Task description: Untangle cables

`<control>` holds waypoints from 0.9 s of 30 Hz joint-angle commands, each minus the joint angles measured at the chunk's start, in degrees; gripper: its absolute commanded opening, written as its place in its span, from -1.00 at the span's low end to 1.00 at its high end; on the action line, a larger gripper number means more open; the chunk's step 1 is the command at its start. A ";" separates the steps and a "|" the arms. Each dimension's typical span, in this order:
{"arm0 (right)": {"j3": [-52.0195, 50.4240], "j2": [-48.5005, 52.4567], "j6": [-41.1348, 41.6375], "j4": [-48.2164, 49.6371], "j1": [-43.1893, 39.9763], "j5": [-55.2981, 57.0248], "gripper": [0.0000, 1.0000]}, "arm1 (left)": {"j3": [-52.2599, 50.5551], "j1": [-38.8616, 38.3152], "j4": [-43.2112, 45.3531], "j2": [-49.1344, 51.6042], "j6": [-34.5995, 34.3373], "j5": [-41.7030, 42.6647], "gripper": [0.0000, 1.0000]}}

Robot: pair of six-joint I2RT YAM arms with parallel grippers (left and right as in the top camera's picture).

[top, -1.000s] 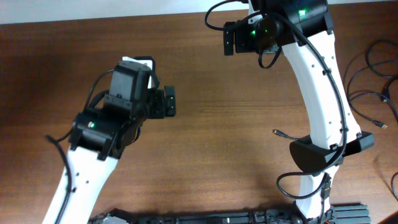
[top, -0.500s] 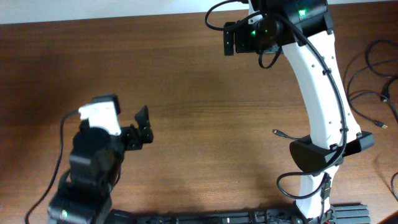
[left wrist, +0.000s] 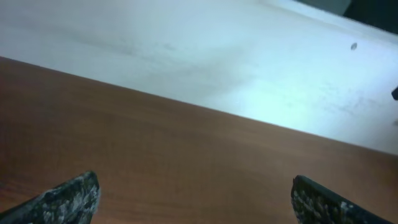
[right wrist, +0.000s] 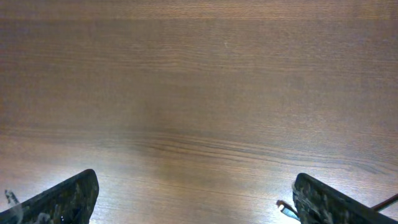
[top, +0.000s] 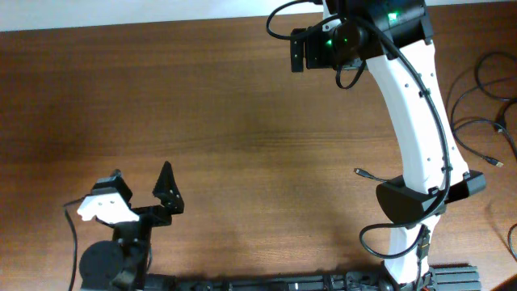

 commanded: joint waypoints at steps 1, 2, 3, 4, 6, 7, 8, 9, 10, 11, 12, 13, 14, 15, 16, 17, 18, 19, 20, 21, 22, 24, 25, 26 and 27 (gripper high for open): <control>0.02 -1.29 -0.37 0.02 0.07 -0.09 0.97 | -3.52 1.07 3.56 -1.75 -0.37 1.01 0.97; 0.02 -1.29 -0.37 0.02 0.04 -0.09 0.97 | -4.44 1.07 5.35 -1.90 -0.37 1.03 0.97; 0.02 -1.29 -0.39 0.02 0.07 -0.09 0.97 | -5.64 1.07 7.61 -2.03 -0.39 1.07 0.97; 0.02 -1.29 -0.37 0.02 0.07 -0.09 0.98 | -6.69 1.07 9.70 -2.14 -0.39 1.20 0.97; 0.02 -1.29 -0.37 0.02 0.07 -0.09 0.97 | -9.20 1.07 14.43 -2.51 -0.39 1.51 0.98; 0.02 -1.29 -0.37 0.02 0.04 -0.09 0.97 | -10.69 1.07 16.70 -2.78 -0.39 1.53 0.98; 0.02 -1.29 -0.37 0.02 0.07 -0.09 0.97 | -12.20 1.07 18.91 -3.21 -0.39 1.51 0.97; 0.02 -1.29 -0.37 0.02 0.07 -0.09 0.97 | -13.60 1.07 20.65 -3.74 -0.39 1.49 0.98; 0.02 -1.29 -0.37 0.02 0.07 -0.09 0.97 | -14.86 1.09 22.27 -4.22 -0.39 1.49 0.98; 0.02 -1.29 -0.37 0.02 0.07 -0.09 0.97 | -16.46 1.18 24.52 -4.83 -0.39 1.46 0.98; 0.02 -1.29 -0.37 0.02 0.07 -0.09 0.97 | -17.92 1.36 26.67 -5.31 -0.39 1.51 0.97; 0.02 -1.29 -0.37 0.02 0.07 -0.09 0.97 | -20.26 1.70 29.53 -6.16 -0.39 1.53 0.97; 0.02 -1.29 -0.37 0.02 0.07 -0.09 0.97 | -21.57 1.84 31.23 -6.75 -0.39 1.51 0.97; 0.02 -1.29 -0.37 0.02 0.07 -0.07 0.97 | -23.02 1.92 32.70 -7.48 -0.39 1.49 0.97; 0.02 -1.29 -0.37 0.02 0.07 -0.09 0.97 | -24.55 2.05 34.51 -8.33 -0.37 1.46 0.97; 0.02 -1.29 -0.37 0.02 0.07 -0.09 0.97 | -25.99 2.27 36.24 -9.09 -0.39 1.46 0.97; 0.02 -1.29 -0.39 0.02 0.07 -0.07 0.97 | -27.43 2.58 38.10 -9.86 -0.39 1.46 0.97; 0.02 -1.29 -0.37 0.02 0.07 -0.09 0.97 | -29.27 2.97 40.52 -10.71 -0.39 1.49 0.97; 0.02 -1.29 -0.37 0.02 0.07 -0.09 0.97 | -31.21 3.30 43.04 -11.72 -0.39 1.49 0.98; 0.02 -1.29 -0.37 0.02 0.07 -0.09 0.97 | -32.41 3.54 43.43 -13.05 -0.39 1.60 0.97; 0.02 -1.29 -0.37 0.02 0.07 -0.09 0.97 | -32.09 3.72 42.32 -13.22 -0.35 1.09 0.97; 0.02 -1.29 -0.37 0.02 0.07 -0.09 0.97 | -32.26 4.39 42.05 -13.20 -0.20 0.81 0.97; 0.02 -1.29 -0.37 0.02 0.07 -0.09 0.97 | -32.26 4.83 41.22 -13.20 -0.15 0.81 0.97; 0.02 -1.29 -0.37 0.02 0.07 -0.09 0.98 | -32.26 5.22 39.52 -13.20 -0.13 0.81 0.97; 0.02 -1.29 -0.37 0.02 0.07 -0.07 0.98 | -32.26 5.57 37.77 -13.20 -0.15 0.81 0.97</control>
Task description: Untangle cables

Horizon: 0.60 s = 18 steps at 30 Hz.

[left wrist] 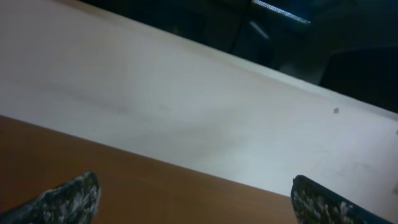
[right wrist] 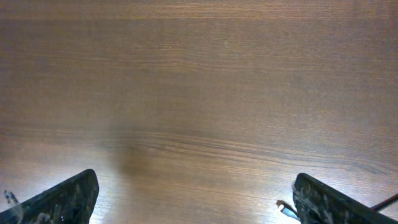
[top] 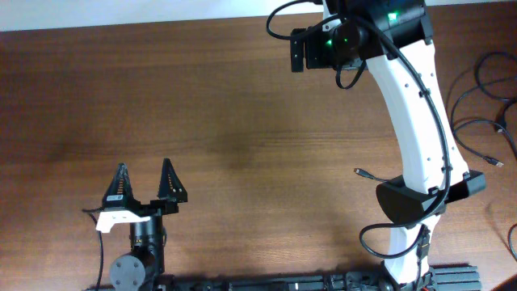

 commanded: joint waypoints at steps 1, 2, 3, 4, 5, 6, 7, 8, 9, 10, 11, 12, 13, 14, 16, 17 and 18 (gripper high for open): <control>0.02 -1.29 -0.37 0.02 0.07 -0.09 0.97 | -0.31 1.57 -5.51 -0.66 -0.11 -0.02 0.97; 0.02 -1.29 -0.37 0.02 0.07 -0.09 0.97 | -0.31 1.75 -9.01 -0.66 -0.13 -0.52 0.97; 0.02 -1.29 -0.37 0.02 0.07 -0.09 0.97 | -0.31 1.73 -11.47 -0.66 -0.13 -1.09 0.97; 0.02 -1.29 -0.37 0.02 0.07 -0.09 0.97 | -0.31 1.73 -14.56 -0.66 -0.13 -1.60 0.97; 0.02 -1.29 -0.37 0.02 0.07 -0.09 0.97 | -0.31 1.73 -18.25 -0.66 -0.09 -1.95 0.98; 0.02 -1.29 -0.37 0.02 0.07 -0.09 0.97 | -0.26 1.73 -18.18 -0.63 2.97 -0.79 0.97; 0.02 -1.29 -0.39 0.02 0.07 -0.09 0.97 | -0.26 1.73 -18.25 -0.66 3.61 -0.13 0.97; 0.02 -1.29 -0.37 0.02 0.07 -0.09 0.97 | -0.26 1.73 -18.18 -0.66 3.56 0.31 0.97; 0.02 -1.29 -0.39 0.02 0.07 -0.09 0.97 | -0.26 1.73 -18.18 -0.66 3.56 0.26 0.97; 0.02 -1.29 -0.37 0.02 0.07 -0.09 0.97 | -0.26 1.75 -18.16 -0.66 3.56 0.22 0.97; 0.02 -1.29 -0.37 0.02 0.07 -0.09 0.97 | -0.26 1.73 -18.16 -0.63 3.56 0.24 0.97; 0.02 -1.29 -0.37 0.02 0.07 -0.09 0.97 | -0.26 1.73 -18.16 -0.63 3.56 0.24 0.97; 0.02 -1.29 -0.37 0.02 0.07 -0.09 0.98 | -0.26 1.73 -18.16 -0.63 3.56 0.24 0.97; 0.02 -1.29 -0.37 0.02 0.07 -0.09 0.98 | -0.26 1.73 -18.16 -0.63 3.56 0.24 0.97; 0.02 -1.29 -0.37 0.02 0.07 -0.09 0.97 | -0.26 1.73 -18.18 -0.63 3.56 0.24 0.97; 0.02 -1.29 -0.37 0.02 0.07 -0.09 0.97 | -0.26 1.73 -18.16 -0.63 3.56 0.24 0.97; 0.02 -1.29 -0.37 0.02 0.07 -0.07 0.97 | -0.26 1.73 -18.16 -0.63 3.56 0.24 0.97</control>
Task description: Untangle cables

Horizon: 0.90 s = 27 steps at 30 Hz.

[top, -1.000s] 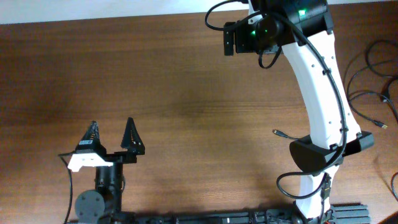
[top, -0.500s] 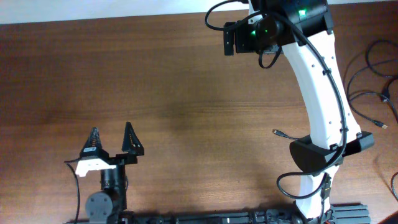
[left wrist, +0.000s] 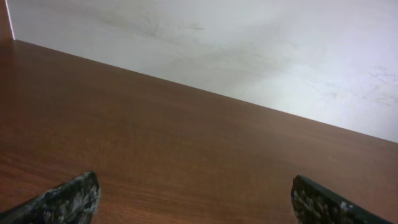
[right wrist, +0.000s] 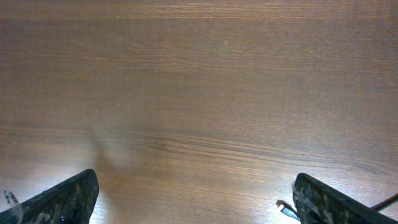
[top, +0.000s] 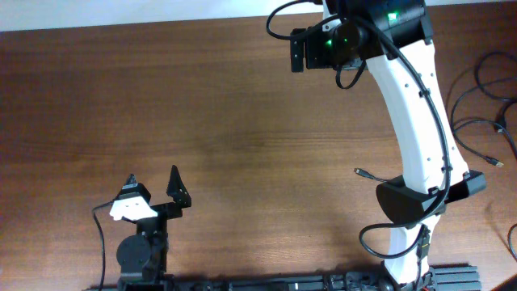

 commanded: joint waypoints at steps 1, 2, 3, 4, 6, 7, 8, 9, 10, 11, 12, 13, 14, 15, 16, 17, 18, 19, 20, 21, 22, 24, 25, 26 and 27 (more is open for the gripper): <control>0.02 -1.29 -0.37 0.02 0.07 -0.09 0.97 | -0.07 0.42 -0.46 -0.50 1.11 0.44 0.97; 0.02 -1.29 -0.37 0.02 0.07 -0.09 0.97 | -0.07 0.42 -0.48 -0.50 1.11 0.44 0.97; 0.02 -1.29 -0.37 0.02 0.04 -0.09 0.97 | -0.07 0.42 -0.46 -0.50 1.11 0.44 0.97; 0.02 -1.29 -0.37 0.02 0.07 -0.09 0.97 | -0.07 0.42 -0.48 -0.50 1.11 0.44 0.97; 0.02 -1.29 -0.39 0.02 0.07 -0.09 0.97 | -0.07 0.42 -0.46 -0.50 1.11 0.44 0.97; 0.02 -1.29 -0.37 0.02 0.07 -0.09 0.97 | -0.07 0.42 -0.46 -0.50 1.11 0.44 0.98; 0.02 -1.29 -0.37 0.02 0.07 -0.09 0.97 | -0.07 0.42 -0.46 -0.50 1.11 0.44 0.97; 0.02 -1.29 -0.37 0.02 0.07 -0.09 0.98 | -0.07 0.42 -0.48 -0.50 1.11 0.44 0.97; 0.02 -1.29 -0.37 0.02 0.07 -0.09 0.97 | -0.07 0.42 -0.46 -0.50 1.11 0.44 0.97; 0.02 -1.29 -0.37 0.02 0.07 -0.09 0.97 | -0.07 0.42 -0.46 -0.50 1.11 0.44 0.97; 0.02 -1.29 -0.37 0.02 0.07 -0.09 0.97 | -0.07 0.42 -0.46 -0.50 1.11 0.44 0.97; 0.02 -1.29 -0.37 0.02 0.07 -0.09 0.97 | -0.07 0.42 -0.48 -0.50 1.11 0.44 0.97; 0.02 -1.29 -0.37 0.02 0.07 -0.09 0.97 | -0.07 0.42 -0.46 -0.50 1.11 0.44 0.97; 0.02 -1.29 -0.37 0.02 0.07 -0.09 0.97 | -0.07 0.42 -0.48 -0.50 1.11 0.44 0.97; 0.02 -1.29 -0.37 0.02 0.07 -0.09 0.97 | -0.07 0.42 -0.48 -0.50 1.11 0.44 0.97; 0.02 -1.29 -0.37 0.02 0.07 -0.09 0.97 | -0.07 0.42 -0.46 -0.50 1.11 0.44 0.97; 0.02 -1.29 -0.42 0.04 0.07 -0.04 0.97 | -0.07 0.42 -0.48 -0.50 1.11 0.44 0.97; 0.02 -1.29 -1.29 0.04 0.04 1.79 0.97 | -0.07 0.42 -0.46 -0.50 1.11 0.44 0.97; 0.02 -1.29 -1.95 0.00 0.04 4.44 0.97 | -0.07 0.42 -0.48 -0.50 1.11 0.44 0.98; 0.02 -1.27 -2.49 -0.15 0.02 5.64 0.97 | -0.07 0.42 -0.48 -0.50 1.11 0.44 0.97; 0.02 -1.18 -2.80 -0.63 0.00 6.45 0.97 | -0.07 0.42 -0.46 -0.50 1.11 0.44 0.97; 0.02 -1.18 -2.78 -1.01 0.00 6.88 0.97 | -0.07 0.42 -0.46 -0.50 1.11 0.44 0.97; 0.02 -1.18 -2.80 -1.07 0.00 6.88 0.97 | -0.07 0.42 -0.46 -0.50 1.11 0.44 0.97; 0.02 -1.18 -2.84 -1.11 0.00 6.93 0.97 | -0.07 0.42 -0.46 -0.50 1.11 0.44 0.97; 0.02 -1.18 -2.99 -1.36 -0.02 7.37 0.97 | -0.07 0.42 -0.46 -0.50 1.11 0.44 0.97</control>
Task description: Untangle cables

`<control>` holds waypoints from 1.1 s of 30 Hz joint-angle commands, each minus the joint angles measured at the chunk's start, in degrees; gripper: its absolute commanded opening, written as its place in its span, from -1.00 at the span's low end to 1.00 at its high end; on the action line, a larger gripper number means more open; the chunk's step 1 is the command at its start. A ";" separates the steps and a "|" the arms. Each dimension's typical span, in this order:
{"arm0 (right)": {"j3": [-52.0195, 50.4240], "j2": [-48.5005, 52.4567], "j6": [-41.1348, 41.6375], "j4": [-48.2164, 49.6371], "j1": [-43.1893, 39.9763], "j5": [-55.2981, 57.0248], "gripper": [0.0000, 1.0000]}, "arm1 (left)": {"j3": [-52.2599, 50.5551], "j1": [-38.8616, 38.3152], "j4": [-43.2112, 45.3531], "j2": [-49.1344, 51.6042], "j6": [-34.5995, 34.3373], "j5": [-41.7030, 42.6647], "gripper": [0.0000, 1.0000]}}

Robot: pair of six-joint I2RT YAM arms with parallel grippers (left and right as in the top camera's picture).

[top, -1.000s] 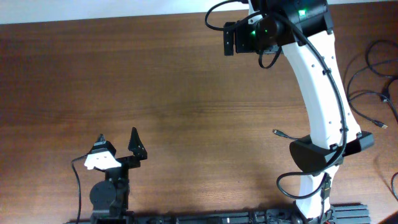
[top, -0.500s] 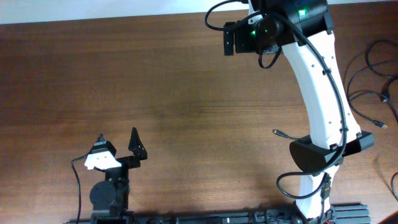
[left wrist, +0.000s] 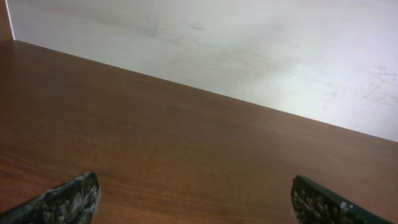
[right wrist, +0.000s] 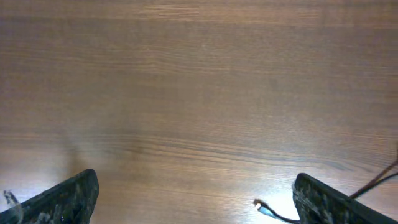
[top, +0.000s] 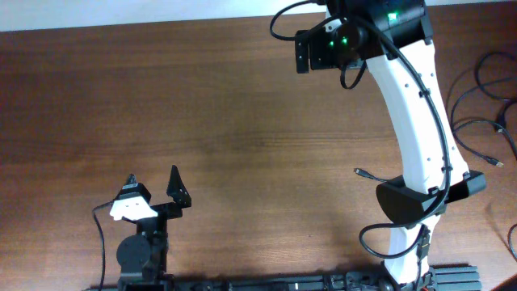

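Several black cables (top: 483, 121) lie loosely looped at the table's right edge. One cable end with a small plug (top: 360, 172) pokes out from behind the white right arm (top: 412, 121); the right wrist view also shows this plug (right wrist: 263, 209). My right gripper (right wrist: 200, 200) hangs high over the far middle of the table, open and holding nothing. My left gripper (top: 152, 186) is near the front left, also open and holding nothing, and in the left wrist view its fingertips (left wrist: 68, 199) frame bare wood.
The brown wooden table (top: 202, 105) fills the view, with a white surface beyond its far edge (left wrist: 249, 50). The right arm's base (top: 404, 242) stands at the front right, the left arm's base (top: 137, 255) at the front left.
My right wrist has shifted slightly right. The plug now sits further left in its view and a cable strand shows at its right edge. The left arm has not moved.
My left gripper stood open at the front left, tilted to the left. It then pointed straight away from the base and its view looked higher, off the table. Later it sat lower, looking at the wood. The right arm stayed still until its small shift now.
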 commanded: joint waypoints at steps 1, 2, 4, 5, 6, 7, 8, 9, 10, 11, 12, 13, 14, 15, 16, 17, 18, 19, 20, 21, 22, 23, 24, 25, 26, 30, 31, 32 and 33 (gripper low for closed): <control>0.02 -1.22 -1.16 -1.40 -0.02 4.26 0.97 | -0.04 0.42 -0.44 -0.50 0.94 0.44 0.97; 0.02 -1.29 -2.14 -3.58 -0.02 6.25 0.97 | -0.04 0.42 -0.44 -0.50 0.94 0.44 0.97; -0.15 -1.36 -6.49 -3.63 0.00 7.23 0.97 | -0.04 0.42 -0.44 -0.50 0.94 0.44 0.97; -0.15 -1.44 -8.22 -3.61 0.00 7.26 0.97 | -0.04 0.42 -0.44 -0.50 0.94 0.44 0.97; -0.15 -1.73 -9.70 -3.63 -0.02 7.63 0.97 | -0.04 0.42 -0.44 -0.50 0.94 0.44 0.98; -0.15 -2.05 -10.16 -3.63 -0.02 7.80 0.97 | -0.04 0.42 -0.44 -0.50 0.94 0.44 0.97; -0.15 -2.62 -10.03 -3.63 -0.13 8.33 0.97 | -0.04 0.42 -0.44 -0.50 0.94 0.44 0.97; -0.15 -3.54 -10.03 -3.63 -0.42 8.28 0.97 | -0.04 0.42 -0.44 -0.50 0.94 0.44 0.98; -0.15 -4.46 -9.81 -3.63 -0.74 8.26 0.97 | -0.04 0.42 -0.44 -0.50 0.94 0.44 0.97; -0.15 -5.46 -9.35 -3.61 -1.01 8.26 0.97 | -0.04 0.42 -0.44 -0.50 0.94 0.44 0.97; -0.15 -7.23 -9.31 -3.63 -1.55 8.24 0.97 | -0.04 0.42 -0.44 -0.50 0.94 0.44 0.97; -0.15 -8.68 -9.33 -3.61 -1.97 8.26 0.97 | -0.04 0.42 -0.44 -0.50 0.94 0.44 0.97; -0.15 -10.14 -9.33 -3.61 -2.56 8.26 0.97 | -0.04 0.42 -0.46 -0.50 0.94 0.44 0.97; -0.15 -11.30 -9.33 -3.61 -3.10 8.26 0.97 | -0.04 0.42 -0.44 -0.50 0.94 0.44 0.97; -0.15 -12.81 -9.31 -3.61 -3.89 8.24 0.97 | -0.04 0.42 -0.44 -0.50 0.94 0.44 0.97; -0.24 -14.75 -8.00 -3.61 -4.96 8.26 0.97 | -0.04 0.42 -0.44 -0.50 0.94 0.44 0.97; -0.50 -15.96 -6.99 -3.39 -5.49 8.26 0.97 | -0.04 0.42 -0.44 -0.50 0.94 0.44 0.97; -1.01 -17.18 -5.68 -2.93 -5.99 8.28 0.97 | -0.04 0.42 -0.46 -0.50 0.94 0.44 0.97; -1.81 -18.56 -4.31 -2.05 -6.45 8.28 0.97 | -0.04 0.42 -0.44 -0.50 0.94 0.44 0.97; -3.96 -20.85 -2.84 0.44 -7.15 8.26 0.97 | -0.04 0.42 -0.46 -0.50 0.94 0.44 0.97; -5.81 -22.43 -2.84 2.56 -7.50 8.24 0.97 | -0.04 0.42 -0.46 -0.50 0.94 0.44 0.97; -8.09 -24.00 -2.91 4.96 -7.58 8.31 0.97 | -0.04 0.42 -0.44 -0.50 0.94 0.44 0.98; -10.97 -25.79 -2.91 7.54 -7.58 8.76 0.97 | -0.04 0.42 -0.44 -0.50 0.94 0.44 0.98; -14.69 -27.96 -2.91 10.43 -7.56 9.14 0.97 | -0.04 0.42 -0.44 -0.50 0.94 0.44 0.97; -18.18 -29.81 -2.91 12.81 -7.58 9.16 0.97 | -0.04 0.42 -0.44 -0.50 0.94 0.44 0.97; -34.42 -37.86 -3.08 25.33 -7.58 9.18 0.97 | -0.04 0.42 -0.46 -0.50 0.94 0.44 0.97; -38.88 -39.91 -3.58 28.74 -7.56 9.16 0.97 | -0.04 0.42 -0.46 -0.50 0.94 0.44 0.97; -44.24 -42.34 -3.54 32.52 -7.58 9.81 0.98 | -0.04 0.42 -0.44 -0.50 0.94 0.44 0.97; -48.83 -44.46 -3.56 35.60 -7.56 10.34 0.97 | -0.04 0.42 -0.46 -0.50 0.94 0.44 0.98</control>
